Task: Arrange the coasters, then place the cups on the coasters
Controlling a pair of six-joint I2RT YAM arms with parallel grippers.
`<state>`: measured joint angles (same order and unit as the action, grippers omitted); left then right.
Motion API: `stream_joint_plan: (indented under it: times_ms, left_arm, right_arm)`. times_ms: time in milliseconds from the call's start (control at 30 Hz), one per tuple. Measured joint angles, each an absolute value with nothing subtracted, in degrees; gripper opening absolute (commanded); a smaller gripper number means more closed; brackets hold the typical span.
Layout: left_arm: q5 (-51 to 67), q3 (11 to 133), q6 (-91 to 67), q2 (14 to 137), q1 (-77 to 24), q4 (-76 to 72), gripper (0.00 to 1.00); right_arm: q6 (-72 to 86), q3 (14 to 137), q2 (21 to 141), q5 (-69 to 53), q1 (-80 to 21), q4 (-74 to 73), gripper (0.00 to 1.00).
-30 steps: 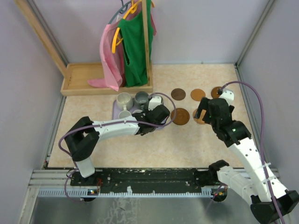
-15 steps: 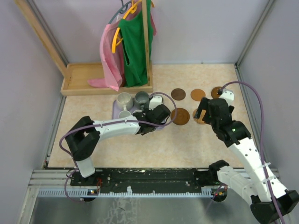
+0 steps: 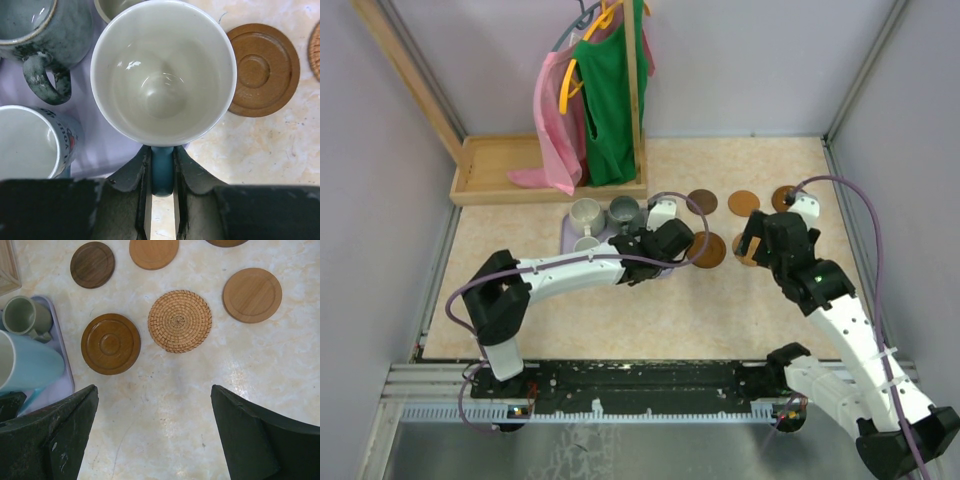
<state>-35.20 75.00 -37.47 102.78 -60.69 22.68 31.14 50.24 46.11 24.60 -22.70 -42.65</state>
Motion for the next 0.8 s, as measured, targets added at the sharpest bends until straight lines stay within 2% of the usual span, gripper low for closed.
stream_joint_plan:
  times_ms: [267,800]
  left_arm:
    - [-35.7,80.3,-35.9,103.7,-60.8,23.0,0.00]
    - [-36.5,95.6,-32.2,117.4,-59.4,21.5,0.00]
  right_arm:
    - [31.5,50.2,45.1,26.1,-22.7,-42.7,0.94]
    - [32.2,50.2,43.3,30.5,-20.8,-43.1,0.94]
